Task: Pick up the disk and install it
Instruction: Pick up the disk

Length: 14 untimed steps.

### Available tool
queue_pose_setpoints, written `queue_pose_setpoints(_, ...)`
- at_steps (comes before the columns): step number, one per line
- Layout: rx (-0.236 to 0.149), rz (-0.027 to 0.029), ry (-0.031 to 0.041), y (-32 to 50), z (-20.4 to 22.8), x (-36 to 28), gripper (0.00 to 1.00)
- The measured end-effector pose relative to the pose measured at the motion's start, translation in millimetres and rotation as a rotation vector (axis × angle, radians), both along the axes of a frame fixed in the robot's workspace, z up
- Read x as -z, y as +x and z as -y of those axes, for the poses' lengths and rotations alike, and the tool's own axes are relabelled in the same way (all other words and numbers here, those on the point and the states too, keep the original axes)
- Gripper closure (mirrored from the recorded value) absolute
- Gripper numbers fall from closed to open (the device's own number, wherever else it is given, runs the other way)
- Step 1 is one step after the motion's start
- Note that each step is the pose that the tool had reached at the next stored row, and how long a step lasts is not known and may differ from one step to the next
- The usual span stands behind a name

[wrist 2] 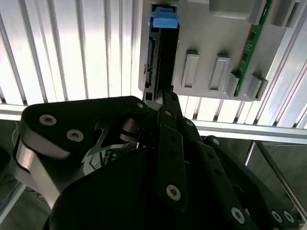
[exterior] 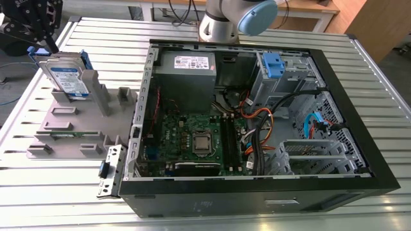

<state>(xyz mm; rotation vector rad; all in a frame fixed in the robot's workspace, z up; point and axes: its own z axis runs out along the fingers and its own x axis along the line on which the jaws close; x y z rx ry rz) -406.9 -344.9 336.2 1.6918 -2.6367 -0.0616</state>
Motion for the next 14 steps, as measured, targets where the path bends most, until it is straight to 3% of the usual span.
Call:
queue_pose_setpoints(11, -0.199, 0.0002, 0.0, 0.0, 0.0, 0.4, 0.89)
queue_pose_setpoints(14, -0.22, 0.0004, 0.0005, 0.0, 0.0, 0.4, 0.89)
